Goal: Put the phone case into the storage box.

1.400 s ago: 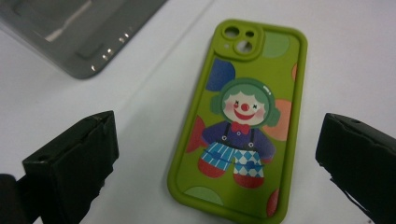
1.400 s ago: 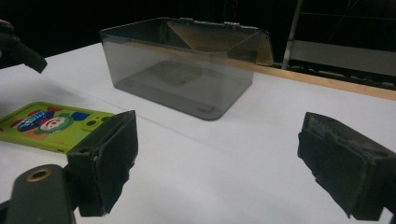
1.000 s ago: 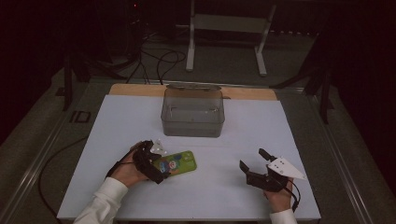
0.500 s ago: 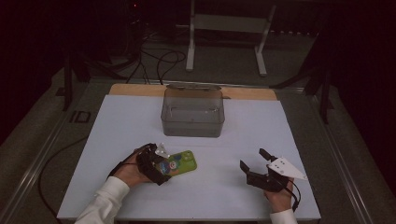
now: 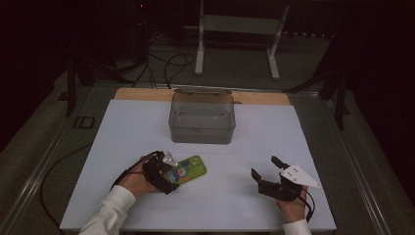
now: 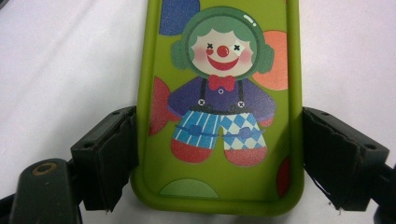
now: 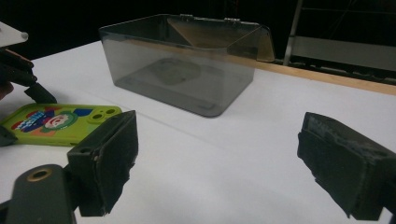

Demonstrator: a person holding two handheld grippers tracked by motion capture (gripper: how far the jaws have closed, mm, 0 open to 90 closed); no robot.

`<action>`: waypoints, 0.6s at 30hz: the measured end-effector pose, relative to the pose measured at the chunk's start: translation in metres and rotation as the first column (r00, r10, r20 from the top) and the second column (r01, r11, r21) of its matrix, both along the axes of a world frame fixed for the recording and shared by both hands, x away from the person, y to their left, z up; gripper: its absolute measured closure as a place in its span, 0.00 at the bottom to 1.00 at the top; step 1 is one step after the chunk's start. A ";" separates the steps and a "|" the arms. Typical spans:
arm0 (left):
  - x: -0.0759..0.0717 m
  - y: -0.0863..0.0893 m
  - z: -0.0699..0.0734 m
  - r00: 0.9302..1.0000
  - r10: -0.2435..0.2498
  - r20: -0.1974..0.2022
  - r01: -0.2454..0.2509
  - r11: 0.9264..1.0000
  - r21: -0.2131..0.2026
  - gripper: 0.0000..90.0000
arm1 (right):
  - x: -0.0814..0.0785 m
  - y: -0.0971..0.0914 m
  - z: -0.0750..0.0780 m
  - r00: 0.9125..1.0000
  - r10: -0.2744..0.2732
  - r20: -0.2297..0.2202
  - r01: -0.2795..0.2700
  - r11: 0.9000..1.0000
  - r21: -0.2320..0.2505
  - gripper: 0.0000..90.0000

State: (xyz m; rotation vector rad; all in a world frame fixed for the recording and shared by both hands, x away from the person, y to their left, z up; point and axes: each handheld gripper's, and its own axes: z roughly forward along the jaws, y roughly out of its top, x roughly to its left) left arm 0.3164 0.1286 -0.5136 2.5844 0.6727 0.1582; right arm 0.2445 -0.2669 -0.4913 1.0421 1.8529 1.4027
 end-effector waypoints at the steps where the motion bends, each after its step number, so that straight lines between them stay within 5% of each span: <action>1: 0.000 0.000 0.000 1.000 0.002 0.001 -0.002 1.000 -0.001 0.18 | 0.000 0.000 0.000 1.000 0.000 -0.002 0.000 1.000 0.000 0.14; 18: -0.007 0.000 0.010 0.998 0.055 0.035 -0.052 0.995 -0.086 0.18 | 0.001 0.001 -0.001 1.000 0.007 -0.019 -0.006 1.000 0.004 0.14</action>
